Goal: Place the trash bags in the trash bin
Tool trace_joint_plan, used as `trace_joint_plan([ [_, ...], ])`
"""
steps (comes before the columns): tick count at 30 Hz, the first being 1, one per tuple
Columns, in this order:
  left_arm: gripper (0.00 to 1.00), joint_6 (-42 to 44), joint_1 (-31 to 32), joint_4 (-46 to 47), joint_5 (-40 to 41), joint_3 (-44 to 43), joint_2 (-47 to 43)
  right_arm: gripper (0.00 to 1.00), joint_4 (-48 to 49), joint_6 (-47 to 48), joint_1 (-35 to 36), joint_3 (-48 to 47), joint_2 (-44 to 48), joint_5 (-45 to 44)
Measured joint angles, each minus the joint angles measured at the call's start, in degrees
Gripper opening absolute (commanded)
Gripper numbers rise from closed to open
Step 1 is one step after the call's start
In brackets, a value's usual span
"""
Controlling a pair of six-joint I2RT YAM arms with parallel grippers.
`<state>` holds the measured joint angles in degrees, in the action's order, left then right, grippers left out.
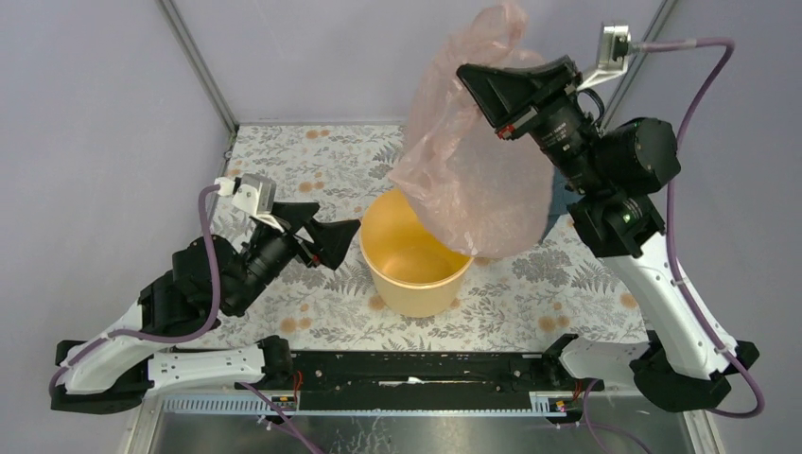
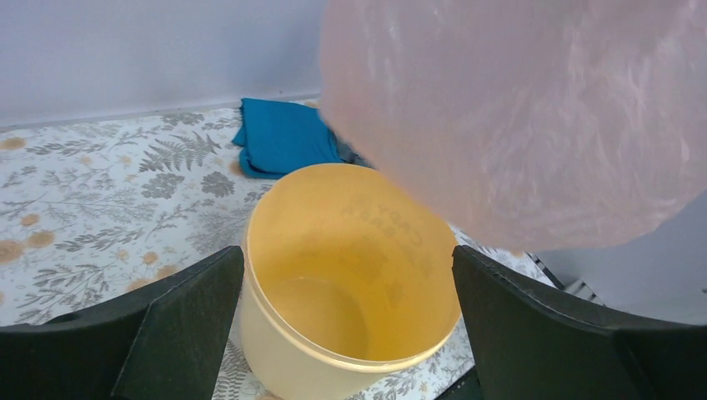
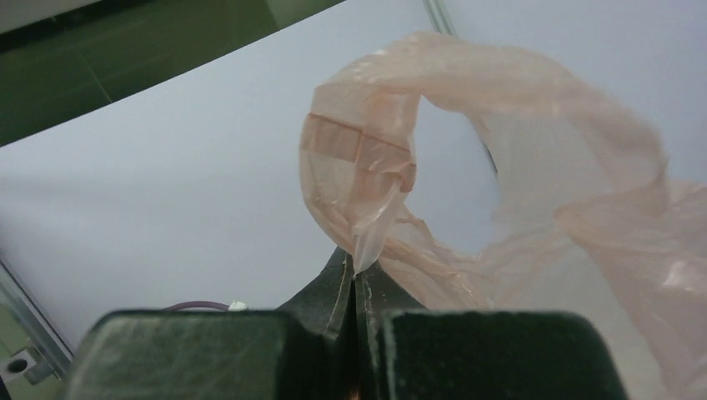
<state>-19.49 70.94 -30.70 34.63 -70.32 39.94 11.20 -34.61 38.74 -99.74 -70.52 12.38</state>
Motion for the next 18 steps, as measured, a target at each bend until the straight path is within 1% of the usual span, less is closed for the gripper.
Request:
trace_joint_plan([
  [4,0.99,0.85,0.0,0.39,2.69,0.0,0.04,0.0,2.25,-3.48,0.0,9.6,6.49,-6.88],
  [6,0.99,1.75,-0.02,0.39,4.02,-0.17,0.61,0.0,2.38,-4.68,0.0,12.15,9.01,-10.23],
  [9,0.99,3.19,0.0,0.42,6.21,-1.05,2.01,0.0,3.28,-5.79,0.0,11.76,9.7,-12.33],
  [14,0.99,4.15,0.0,0.48,8.87,-1.33,2.36,0.0,4.85,-8.63,0.0,10.95,8.55,-12.79],
  [18,0.99,4.26,0.0,0.59,10.82,-1.33,0.72,0.0,6.51,-12.94,-0.02,8.07,3.41,-9.44],
])
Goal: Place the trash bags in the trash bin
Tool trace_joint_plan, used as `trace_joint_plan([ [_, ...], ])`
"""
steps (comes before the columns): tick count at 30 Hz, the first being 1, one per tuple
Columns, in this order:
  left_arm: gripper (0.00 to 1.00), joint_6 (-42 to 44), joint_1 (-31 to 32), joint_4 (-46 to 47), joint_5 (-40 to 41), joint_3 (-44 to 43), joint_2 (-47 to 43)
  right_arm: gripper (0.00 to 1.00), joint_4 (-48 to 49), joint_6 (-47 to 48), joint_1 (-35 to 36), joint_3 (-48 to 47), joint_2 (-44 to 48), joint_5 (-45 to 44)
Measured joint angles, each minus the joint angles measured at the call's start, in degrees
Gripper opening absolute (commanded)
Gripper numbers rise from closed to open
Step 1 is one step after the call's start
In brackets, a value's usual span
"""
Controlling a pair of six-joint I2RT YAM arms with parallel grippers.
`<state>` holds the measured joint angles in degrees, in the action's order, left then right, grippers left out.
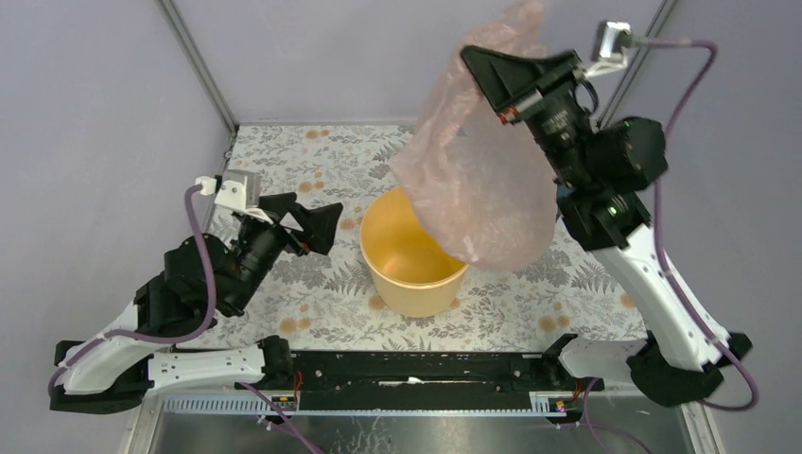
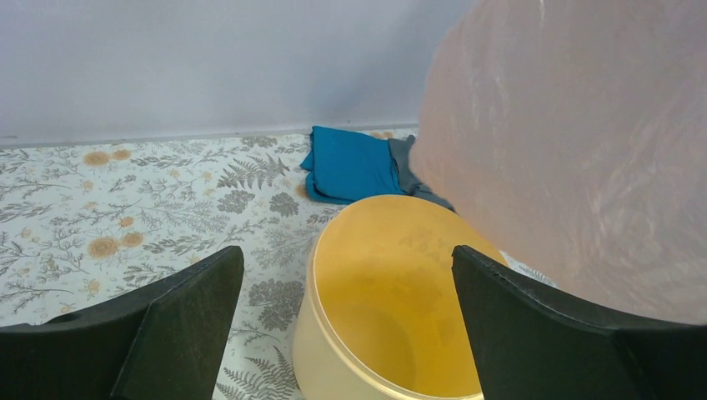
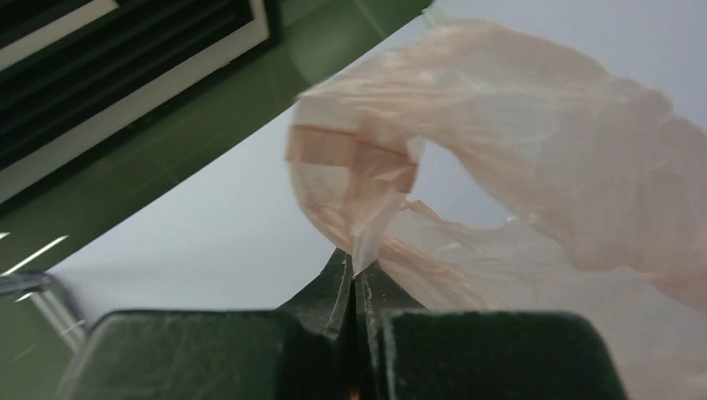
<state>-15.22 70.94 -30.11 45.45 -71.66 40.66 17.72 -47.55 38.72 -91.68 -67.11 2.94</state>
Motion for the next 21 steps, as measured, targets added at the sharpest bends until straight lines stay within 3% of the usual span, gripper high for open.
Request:
trace_joint_plan([
  [6,0.99,-1.22,0.0,0.11,1.44,0.04,-2.69,0.0,4.7,-9.55,0.02,-15.23,-16.48,10.95],
  [9,0.99,-2.34,0.0,-0.5,1.77,0.07,-3.5,0.0,5.84,-13.75,0.02,-18.14,-21.46,14.4],
  [21,0.99,-3.87,0.0,-0.83,4.17,0.46,-5.86,0.0,10.12,-20.2,0.11,-18.23,-22.82,17.35],
])
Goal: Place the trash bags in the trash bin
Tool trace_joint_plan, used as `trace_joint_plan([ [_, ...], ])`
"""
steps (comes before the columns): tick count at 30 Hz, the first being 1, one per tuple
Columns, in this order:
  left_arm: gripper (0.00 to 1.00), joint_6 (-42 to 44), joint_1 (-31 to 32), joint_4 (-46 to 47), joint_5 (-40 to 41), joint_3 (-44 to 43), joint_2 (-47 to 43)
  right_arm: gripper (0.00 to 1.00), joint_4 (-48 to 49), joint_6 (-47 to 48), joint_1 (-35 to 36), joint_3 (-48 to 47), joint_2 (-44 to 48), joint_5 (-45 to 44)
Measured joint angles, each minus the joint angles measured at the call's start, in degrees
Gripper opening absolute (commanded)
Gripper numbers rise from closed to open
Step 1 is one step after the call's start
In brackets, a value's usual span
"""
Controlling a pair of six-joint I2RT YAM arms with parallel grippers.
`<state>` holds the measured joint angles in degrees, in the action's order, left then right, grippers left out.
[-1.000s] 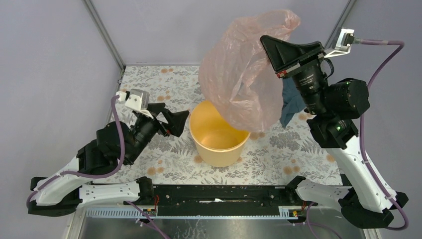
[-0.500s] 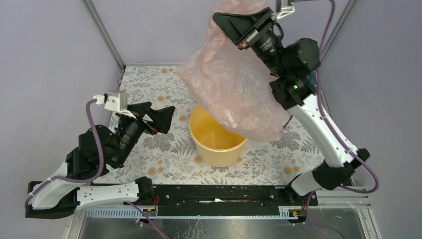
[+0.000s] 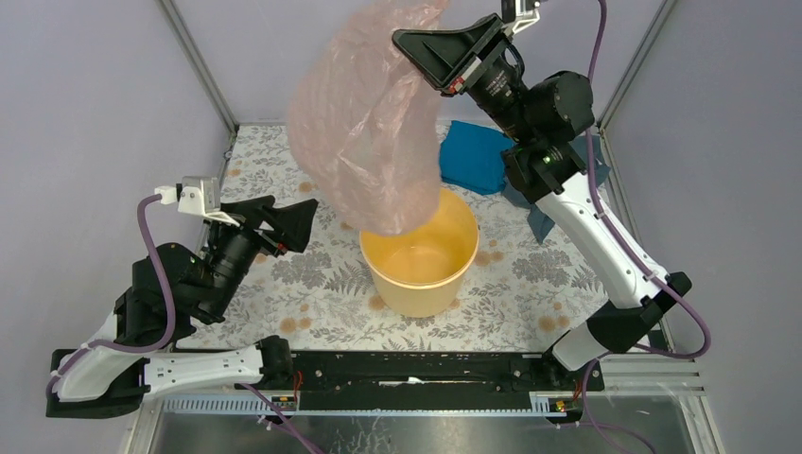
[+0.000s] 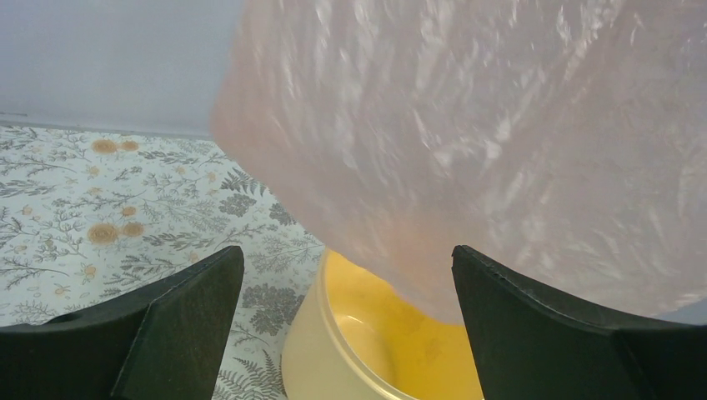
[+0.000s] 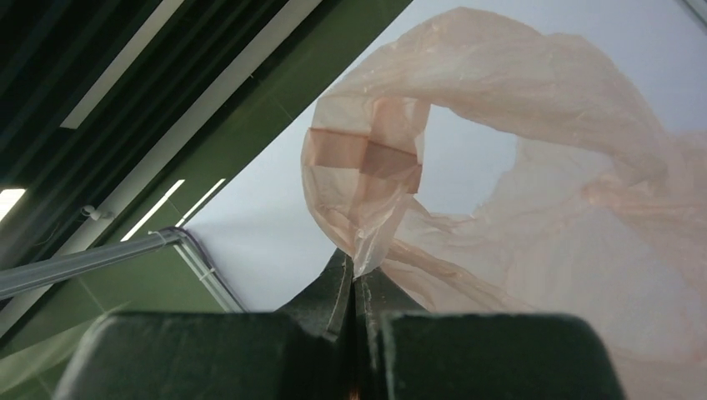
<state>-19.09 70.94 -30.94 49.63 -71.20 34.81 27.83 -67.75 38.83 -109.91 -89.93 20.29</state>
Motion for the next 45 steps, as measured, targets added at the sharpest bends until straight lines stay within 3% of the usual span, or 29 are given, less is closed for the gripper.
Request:
trace_joint_plan([
  [5,0.99,0.02,0.0,0.0,0.37,0.02,0.0,0.0,1.7,-0.2,0.13,8.0,5.81,-0.31],
  [11,0.99,0.11,0.0,-0.02,0.42,0.0,-1.2,0.0,-1.68,1.86,0.28,28.04,21.99,-5.51],
  [16,0.99,0.83,0.0,0.26,1.4,-0.07,-2.49,0.0,-6.36,3.15,0.28,35.28,32.04,-9.25],
  [25,0.99,1.9,-0.02,1.57,1.77,-1.46,-1.25,0.0,-16.92,9.01,0.28,39.17,41.2,-15.15],
  [34,0.99,3.04,0.0,2.38,1.18,-4.31,2.71,0.0,-27.15,17.27,0.28,39.12,42.86,-19.28],
  [40,0.99,3.04,0.0,2.86,0.72,-4.28,3.26,0.0,-27.56,25.57,0.28,36.57,42.56,-23.76],
  [45,0.99,2.78,0.0,2.78,0.09,-4.31,3.69,0.0,-24.96,29.86,0.28,27.52,36.3,-23.34],
])
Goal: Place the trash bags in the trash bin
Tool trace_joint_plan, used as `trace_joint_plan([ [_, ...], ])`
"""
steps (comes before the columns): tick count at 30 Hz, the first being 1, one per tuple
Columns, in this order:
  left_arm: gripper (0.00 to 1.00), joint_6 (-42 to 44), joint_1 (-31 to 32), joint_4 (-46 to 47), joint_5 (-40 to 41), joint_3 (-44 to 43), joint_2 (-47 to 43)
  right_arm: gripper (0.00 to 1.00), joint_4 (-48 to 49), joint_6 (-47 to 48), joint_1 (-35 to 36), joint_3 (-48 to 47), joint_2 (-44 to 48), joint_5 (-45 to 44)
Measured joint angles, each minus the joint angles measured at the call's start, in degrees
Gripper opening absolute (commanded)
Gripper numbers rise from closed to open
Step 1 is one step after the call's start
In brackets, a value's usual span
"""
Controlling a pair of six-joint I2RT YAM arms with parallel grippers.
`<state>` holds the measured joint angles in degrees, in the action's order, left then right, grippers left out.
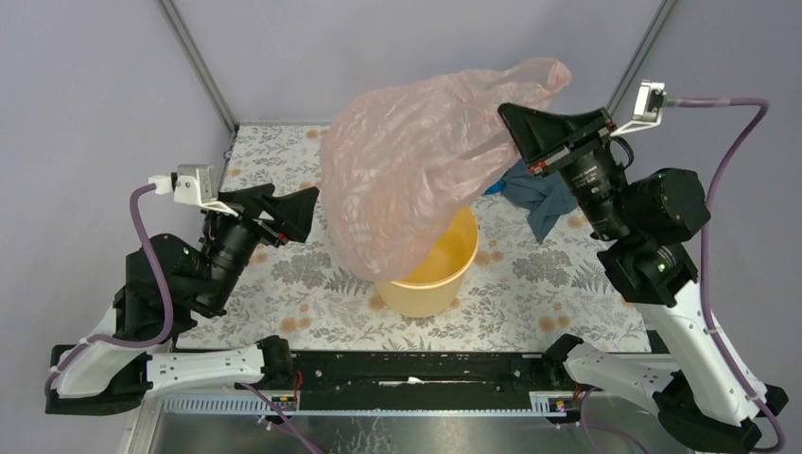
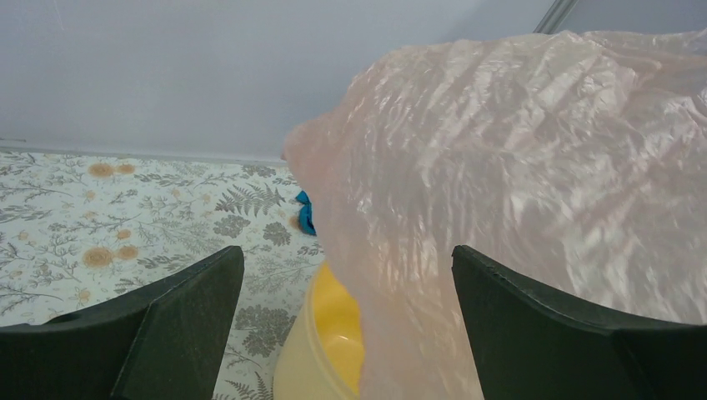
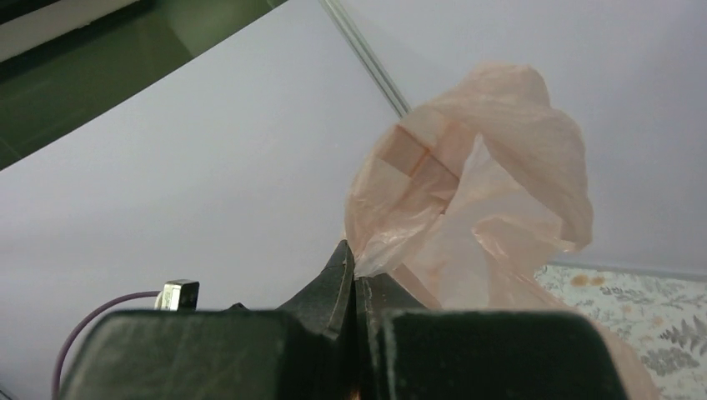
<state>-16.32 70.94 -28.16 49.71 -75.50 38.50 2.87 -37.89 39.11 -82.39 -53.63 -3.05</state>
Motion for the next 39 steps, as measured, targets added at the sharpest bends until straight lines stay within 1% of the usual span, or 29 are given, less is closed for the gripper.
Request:
trace_joint_plan([
  [4,0.99,-0.22,0.0,-0.39,0.02,0.0,-0.22,0.0,2.67,1.03,0.0,-0.9,-1.68,3.41],
  [8,0.99,-0.2,-0.02,-0.39,0.11,0.0,-0.7,0.0,2.6,1.03,0.0,4.04,0.5,6.03],
  [12,0.99,0.09,0.0,-0.39,0.33,0.0,-0.2,0.0,-0.04,2.56,0.0,8.59,3.56,7.65],
  [15,0.99,0.2,-0.02,-1.36,0.68,-0.94,2.8,0.0,-5.09,5.2,0.0,9.22,5.29,6.32],
  [20,0.99,0.31,0.0,-3.06,-0.48,-2.47,10.73,0.0,-11.8,8.85,0.0,9.16,8.24,0.37],
  [22,0.99,0.74,0.0,-3.93,-2.95,-2.34,12.83,0.0,-13.64,9.44,0.0,8.96,8.92,-1.27],
  [25,0.99,1.7,0.0,-5.6,-7.56,-2.27,13.05,0.0,-14.51,9.55,0.0,7.72,8.59,-2.32],
  [30,0.99,1.64,0.0,-9.55,-16.35,-2.29,8.35,0.0,-14.64,9.51,0.0,6.84,5.4,-2.51],
  [33,0.98,0.39,0.0,-12.0,-18.75,-2.43,6.23,0.0,-14.64,9.49,0.0,6.75,3.63,-2.38],
  [34,0.96,-0.04,0.0,-12.41,-18.86,-2.54,5.99,0.0,-14.67,9.42,0.0,6.75,2.99,-2.32],
  [36,0.87,-1.09,-0.02,-12.79,-18.56,-2.84,6.75,0.0,-14.67,9.29,0.0,6.75,2.12,-2.12],
  [39,0.78,-2.29,-0.07,-12.83,-16.33,-5.18,13.49,0.0,-14.67,8.79,0.0,6.75,1.88,-1.86],
])
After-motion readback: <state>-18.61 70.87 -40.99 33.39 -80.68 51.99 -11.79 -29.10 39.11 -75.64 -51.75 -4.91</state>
